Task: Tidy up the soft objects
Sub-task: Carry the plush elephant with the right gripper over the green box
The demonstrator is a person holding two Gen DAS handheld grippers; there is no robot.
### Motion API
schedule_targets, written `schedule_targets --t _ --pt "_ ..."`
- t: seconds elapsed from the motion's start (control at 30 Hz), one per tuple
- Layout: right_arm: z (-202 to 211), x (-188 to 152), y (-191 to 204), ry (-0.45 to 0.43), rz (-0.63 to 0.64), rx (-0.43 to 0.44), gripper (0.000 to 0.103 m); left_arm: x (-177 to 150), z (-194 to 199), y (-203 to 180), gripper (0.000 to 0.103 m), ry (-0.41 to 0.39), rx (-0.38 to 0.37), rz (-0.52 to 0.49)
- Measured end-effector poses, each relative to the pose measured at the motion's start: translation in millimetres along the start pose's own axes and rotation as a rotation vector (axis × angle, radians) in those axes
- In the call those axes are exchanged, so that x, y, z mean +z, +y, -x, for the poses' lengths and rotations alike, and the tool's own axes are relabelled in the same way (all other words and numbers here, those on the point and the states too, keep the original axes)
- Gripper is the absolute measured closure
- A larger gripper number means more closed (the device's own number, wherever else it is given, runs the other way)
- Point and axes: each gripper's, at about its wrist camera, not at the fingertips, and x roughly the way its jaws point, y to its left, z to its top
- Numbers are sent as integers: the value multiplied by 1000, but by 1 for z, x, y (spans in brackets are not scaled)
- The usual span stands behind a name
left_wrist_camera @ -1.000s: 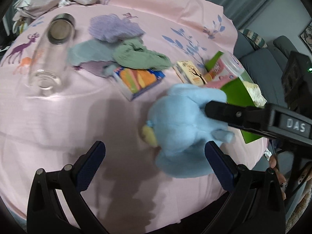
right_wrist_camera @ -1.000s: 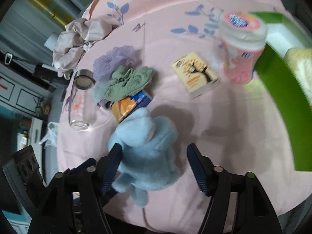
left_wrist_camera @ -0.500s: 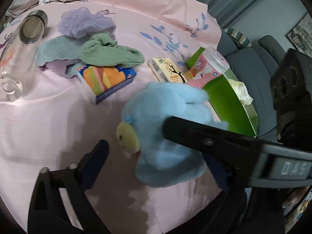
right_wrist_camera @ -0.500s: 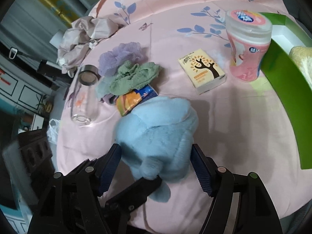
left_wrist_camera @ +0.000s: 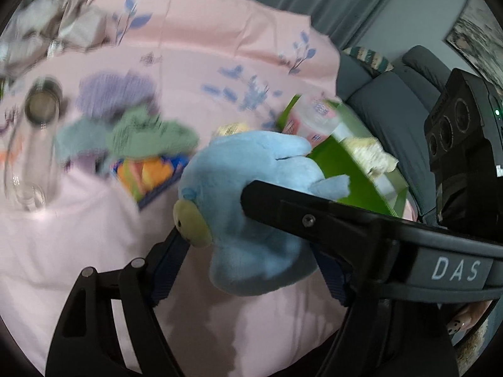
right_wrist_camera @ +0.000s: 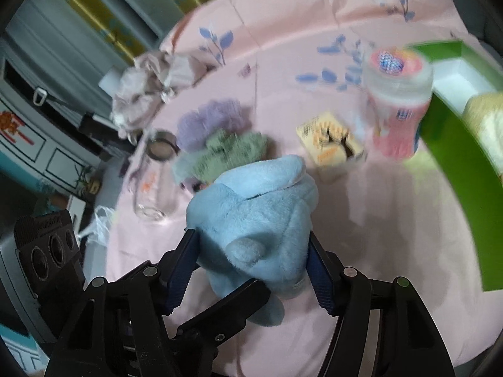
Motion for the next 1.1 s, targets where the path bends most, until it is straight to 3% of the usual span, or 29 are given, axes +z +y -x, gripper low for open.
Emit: schedule_targets --t 0.23,0.5,0.8,1.03,1.1 --pt "67 25 -5 -177 -12 15 35 41 21 -53 27 -117 -33 -143" --pt "131 47 -39 -353 -77 6 35 79 14 -111 30 -163 -111 -272" --pt "171 67 -90 -460 -176 -73 35 100 -31 -165 30 -145 -186 -365" --pt "167 66 -144 -488 -295 -118 35 99 -87 -188 33 -60 -208 -404" --pt "159 67 -162 -476 -335 -117 35 99 -106 -190 37 -22 -205 -389"
